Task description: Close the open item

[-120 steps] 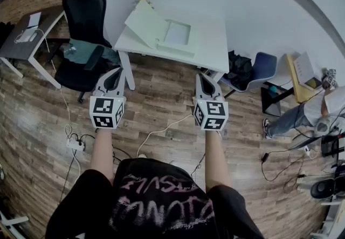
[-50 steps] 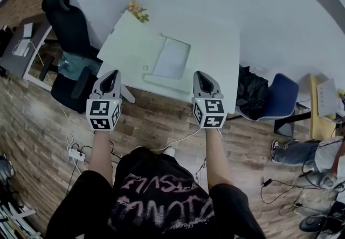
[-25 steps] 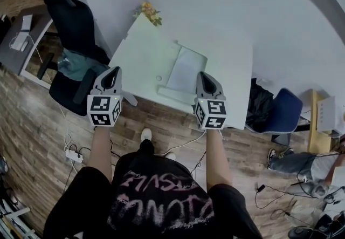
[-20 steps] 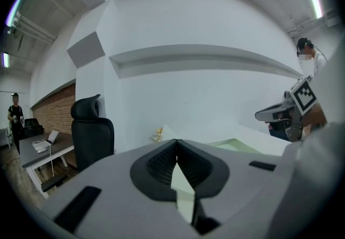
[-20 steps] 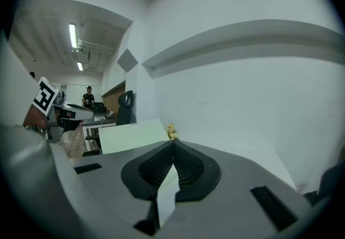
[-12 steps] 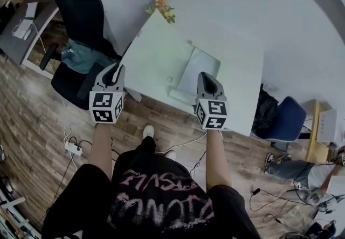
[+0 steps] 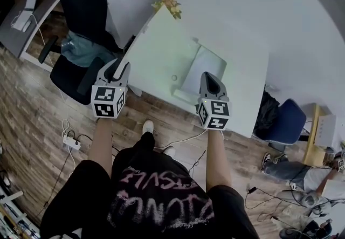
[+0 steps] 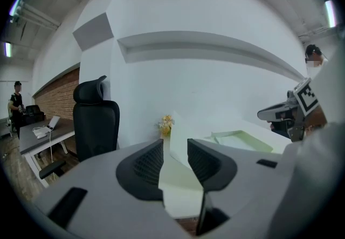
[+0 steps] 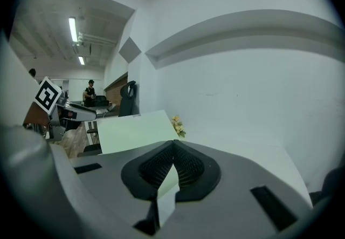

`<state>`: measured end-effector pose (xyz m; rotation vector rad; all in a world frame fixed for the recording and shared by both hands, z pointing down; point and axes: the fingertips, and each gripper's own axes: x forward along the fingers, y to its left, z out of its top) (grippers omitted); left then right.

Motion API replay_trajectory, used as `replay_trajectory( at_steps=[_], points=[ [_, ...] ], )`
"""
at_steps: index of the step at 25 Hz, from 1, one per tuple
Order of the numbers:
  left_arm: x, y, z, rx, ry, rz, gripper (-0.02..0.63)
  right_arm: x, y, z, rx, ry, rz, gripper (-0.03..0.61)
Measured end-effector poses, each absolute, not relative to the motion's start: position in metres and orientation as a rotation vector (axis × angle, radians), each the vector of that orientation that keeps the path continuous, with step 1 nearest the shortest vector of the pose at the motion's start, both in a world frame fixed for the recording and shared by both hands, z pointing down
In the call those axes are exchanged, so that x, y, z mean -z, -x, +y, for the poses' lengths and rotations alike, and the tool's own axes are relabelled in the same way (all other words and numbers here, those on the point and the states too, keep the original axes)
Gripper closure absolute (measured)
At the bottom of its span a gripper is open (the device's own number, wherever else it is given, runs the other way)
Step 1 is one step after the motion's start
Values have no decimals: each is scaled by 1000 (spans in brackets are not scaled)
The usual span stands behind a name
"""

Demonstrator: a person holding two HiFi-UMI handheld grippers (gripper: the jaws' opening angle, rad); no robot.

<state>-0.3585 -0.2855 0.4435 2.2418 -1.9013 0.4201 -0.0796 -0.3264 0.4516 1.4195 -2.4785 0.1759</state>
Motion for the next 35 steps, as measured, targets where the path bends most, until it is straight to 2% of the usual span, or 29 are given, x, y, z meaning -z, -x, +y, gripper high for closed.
replay_trajectory(
  at_steps=[14,21,35],
  points=[
    [-467,356,-303,-447,-2266,-1807,489,-466,78,-332,-187,-1431,-2417,568],
    [-466,355,-306,-468,-2273,-1796,544,-465,67,-330,-184,-1463,-2396,568],
    [-444,326,-299,-494,-2343,-1824,561,-460,28,-310,-202,-1544,-2388,568]
  ],
)
